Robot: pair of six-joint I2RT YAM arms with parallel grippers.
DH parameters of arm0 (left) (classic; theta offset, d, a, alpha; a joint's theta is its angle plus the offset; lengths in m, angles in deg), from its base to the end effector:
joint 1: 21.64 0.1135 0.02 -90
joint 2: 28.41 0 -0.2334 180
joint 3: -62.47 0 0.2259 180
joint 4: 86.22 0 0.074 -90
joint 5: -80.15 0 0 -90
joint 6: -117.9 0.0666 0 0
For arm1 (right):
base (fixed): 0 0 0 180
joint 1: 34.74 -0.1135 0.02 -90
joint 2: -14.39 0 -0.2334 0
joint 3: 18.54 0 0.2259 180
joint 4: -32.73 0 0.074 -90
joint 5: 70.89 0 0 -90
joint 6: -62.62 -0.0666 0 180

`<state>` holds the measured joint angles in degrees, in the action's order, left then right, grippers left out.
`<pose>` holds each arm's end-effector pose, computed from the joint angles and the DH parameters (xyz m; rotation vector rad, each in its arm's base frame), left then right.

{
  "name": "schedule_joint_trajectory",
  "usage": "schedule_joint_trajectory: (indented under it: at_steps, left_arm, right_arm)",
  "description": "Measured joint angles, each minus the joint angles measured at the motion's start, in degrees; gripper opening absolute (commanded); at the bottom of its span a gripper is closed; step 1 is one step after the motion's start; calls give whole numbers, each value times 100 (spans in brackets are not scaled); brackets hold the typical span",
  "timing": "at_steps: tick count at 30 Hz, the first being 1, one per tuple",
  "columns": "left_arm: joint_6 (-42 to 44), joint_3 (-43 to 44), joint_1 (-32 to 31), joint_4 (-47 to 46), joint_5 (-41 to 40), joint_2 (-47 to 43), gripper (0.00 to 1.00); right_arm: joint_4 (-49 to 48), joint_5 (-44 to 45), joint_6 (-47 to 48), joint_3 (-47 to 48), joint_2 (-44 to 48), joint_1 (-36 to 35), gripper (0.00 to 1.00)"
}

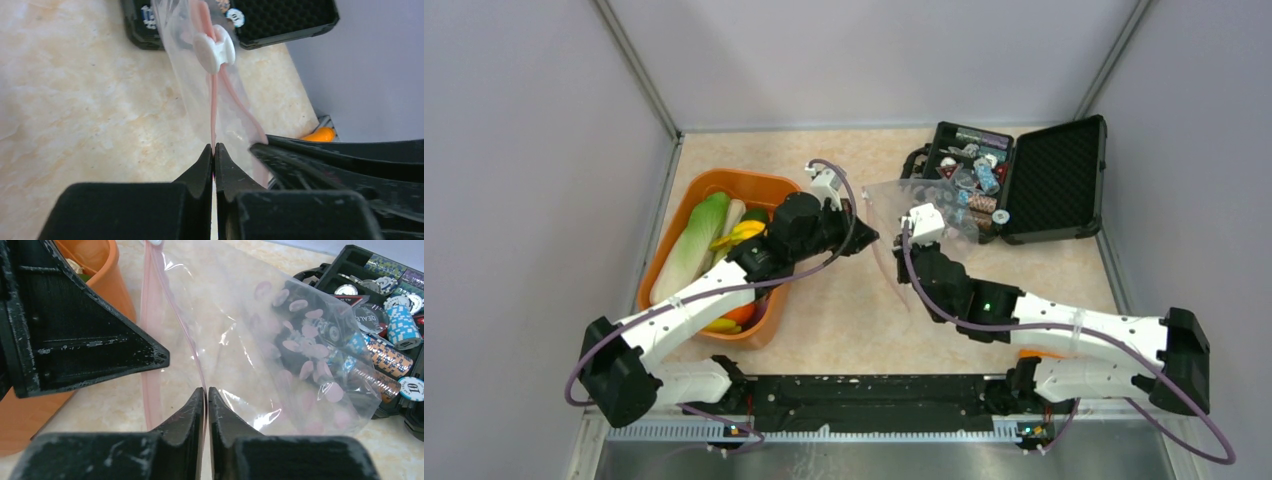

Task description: Place the food in the zip-top bag and seal the zipper

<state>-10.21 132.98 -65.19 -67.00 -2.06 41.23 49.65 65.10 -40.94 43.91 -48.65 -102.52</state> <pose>0.2094 -0.2115 0.2917 0.1970 2.0338 -1.0684 0.1407 0.2177 0.2830 -0.3054 1.7629 0.2663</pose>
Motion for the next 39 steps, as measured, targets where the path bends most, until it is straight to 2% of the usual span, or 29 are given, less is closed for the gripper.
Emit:
schedule_joint_trajectory:
  at_steps: [3, 12, 18, 21, 26, 31, 34, 38, 39]
  left_arm:
    - [81, -46, 74, 240, -103, -17, 0]
    - [188, -238, 125, 822, -245, -105, 0]
    - [160, -254, 157, 750, -11, -192, 0]
    - [133, -254, 157, 667, 103, -190, 0]
    - [72, -254, 157, 629, 262, -188, 0]
    - [26, -254, 170, 560, 402, -188, 0]
    - [0, -251, 175, 501, 490, -188, 0]
    - [-9, -251, 175, 479, 501, -188, 0]
    - [2, -251, 181, 481, 485, -188, 0]
  right_arm:
    - [125, -17, -2, 42, 107, 0, 0]
    - [422, -267, 9, 446, -295, 96, 0]
    - [518, -861, 52, 461, -564, 170, 12]
    - [542, -1080, 50, 461, -605, 173, 21]
    - [538, -1325, 52, 466, -610, 227, 23]
    - [531, -1169, 44, 472, -682, 234, 24]
    - [533, -977, 50, 472, -796, 236, 20]
    - [448, -866, 133, 472, -782, 236, 0]
    - [420, -857, 166, 472, -772, 236, 0]
